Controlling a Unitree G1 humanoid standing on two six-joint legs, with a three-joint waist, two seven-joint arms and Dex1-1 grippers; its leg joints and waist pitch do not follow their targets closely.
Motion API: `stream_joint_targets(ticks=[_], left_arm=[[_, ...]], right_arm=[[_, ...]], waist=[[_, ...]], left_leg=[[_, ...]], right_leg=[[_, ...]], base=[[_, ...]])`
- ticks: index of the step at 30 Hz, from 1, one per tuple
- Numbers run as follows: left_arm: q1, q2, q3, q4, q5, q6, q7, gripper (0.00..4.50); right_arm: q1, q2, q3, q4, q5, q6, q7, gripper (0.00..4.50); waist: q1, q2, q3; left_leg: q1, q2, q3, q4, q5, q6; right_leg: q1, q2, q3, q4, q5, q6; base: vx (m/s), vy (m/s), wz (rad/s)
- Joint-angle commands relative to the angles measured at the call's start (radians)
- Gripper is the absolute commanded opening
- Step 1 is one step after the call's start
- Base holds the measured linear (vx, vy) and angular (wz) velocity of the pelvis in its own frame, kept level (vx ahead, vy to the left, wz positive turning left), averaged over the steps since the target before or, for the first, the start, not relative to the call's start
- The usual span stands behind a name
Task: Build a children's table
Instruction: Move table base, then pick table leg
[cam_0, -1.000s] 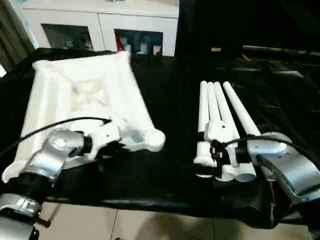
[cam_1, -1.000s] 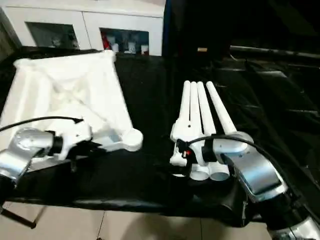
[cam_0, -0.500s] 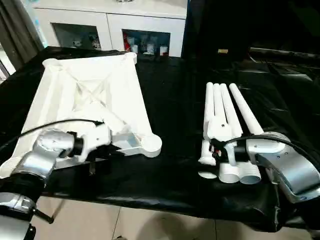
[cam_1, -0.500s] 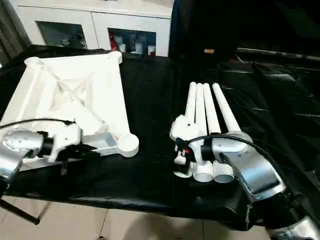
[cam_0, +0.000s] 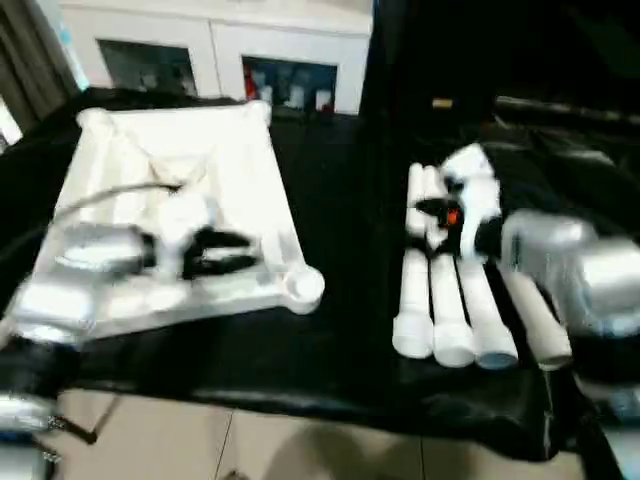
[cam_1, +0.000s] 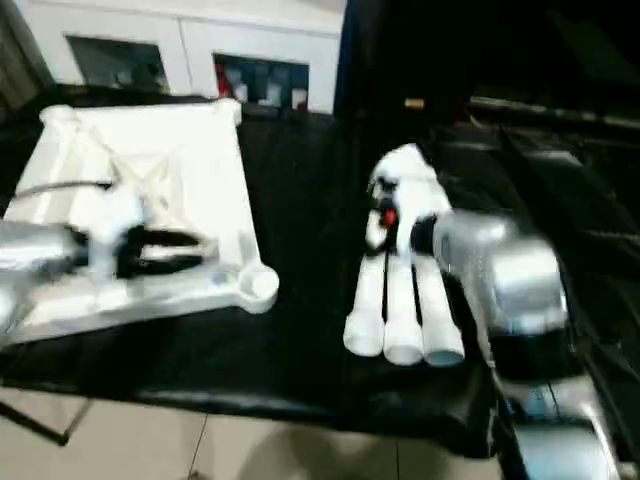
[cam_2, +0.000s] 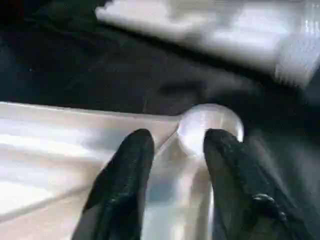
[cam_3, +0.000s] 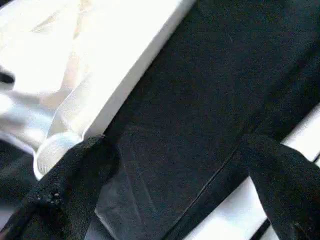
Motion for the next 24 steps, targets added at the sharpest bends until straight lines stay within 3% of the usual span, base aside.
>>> stream_joint_targets(ticks=[1, 2, 4, 9, 12, 15, 22, 24], left_arm=[[0.01, -0.025, -0.01, -0.086, -0.046, 0.084, 0.041, 2.21], [0.03, -0.046, -0.028, -0.144, -0.06, 0.14, 0.055, 2.33], [0.044, -0.054, -0.046, -0.176, -0.056, 0.159, 0.058, 2.42], [0.072, -0.044, -0.077, -0.238, -0.043, 0.203, 0.043, 2.77], [0.085, -0.015, -0.08, -0.287, -0.054, 0.254, 0.046, 2.92], [0.091, 0.01, -0.081, -0.306, -0.047, 0.269, 0.047, 3.17], [0.1, 0.03, -0.093, -0.328, -0.048, 0.29, 0.034, 3.82], [0.1, 0.037, -0.102, -0.337, -0.051, 0.3, 0.03, 3.82]], right_arm=[[-0.015, 0.014, -0.03, 0.012, 0.017, 0.087, -0.036, 4.5], [-0.026, 0.037, -0.035, 0.015, 0.008, 0.146, -0.06, 4.5], [-0.034, 0.049, -0.029, 0.022, -0.008, 0.191, -0.078, 4.5], [-0.049, 0.098, -0.022, 0.082, -0.062, 0.25, -0.185, 4.5], [-0.062, 0.115, -0.031, 0.093, -0.076, 0.294, -0.231, 4.5], [-0.076, 0.137, -0.057, 0.105, -0.074, 0.331, -0.244, 4.5], [-0.089, 0.157, -0.062, 0.147, -0.084, 0.349, -0.287, 4.5], [-0.093, 0.166, -0.071, 0.16, -0.092, 0.345, -0.31, 4.5]], waist=[[0.0, 0.003, -0.073], [-0.001, -0.001, -0.074], [-0.002, -0.005, -0.072], [-0.007, -0.005, -0.068], [-0.007, -0.013, -0.067], [-0.009, -0.012, -0.067], [-0.008, -0.019, -0.068], [-0.007, -0.02, -0.068]], left_leg=[[0.007, 0.063, -0.013, -0.077, 0.073, 0.013], [0.003, 0.064, -0.014, -0.077, 0.085, 0.014], [0.002, 0.061, -0.014, -0.078, 0.09, 0.022], [0.007, 0.061, -0.013, -0.082, 0.04, -0.013], [0.005, 0.061, -0.015, -0.085, 0.043, -0.02], [0.006, 0.058, -0.013, -0.086, 0.046, -0.024], [0.007, 0.059, -0.012, -0.087, 0.071, -0.03], [0.007, 0.058, -0.012, -0.087, 0.07, -0.034]], right_leg=[[0.059, -0.073, 0.055, -0.051, 0.072, -0.316], [0.063, -0.073, 0.057, -0.046, 0.096, -0.317], [0.063, -0.07, 0.055, -0.051, 0.084, -0.304], [0.059, -0.07, 0.057, -0.061, -0.01, -0.267], [0.061, -0.069, 0.057, -0.059, -0.016, -0.252], [0.059, -0.065, 0.057, -0.061, -0.011, -0.242], [0.06, -0.066, 0.057, -0.056, 0.038, -0.246], [0.06, -0.066, 0.057, -0.057, 0.032, -0.246]], base=[[0.0, 0.0, 0.0], [0.0, 0.0, 0.0], [0.0, 0.0, 0.0], [0.0, 0.0, 0.0], [0.0, 0.0, 0.0], [0.0, 0.0, 0.0], [0.0, 0.0, 0.0], [0.0, 0.0, 0.0]])
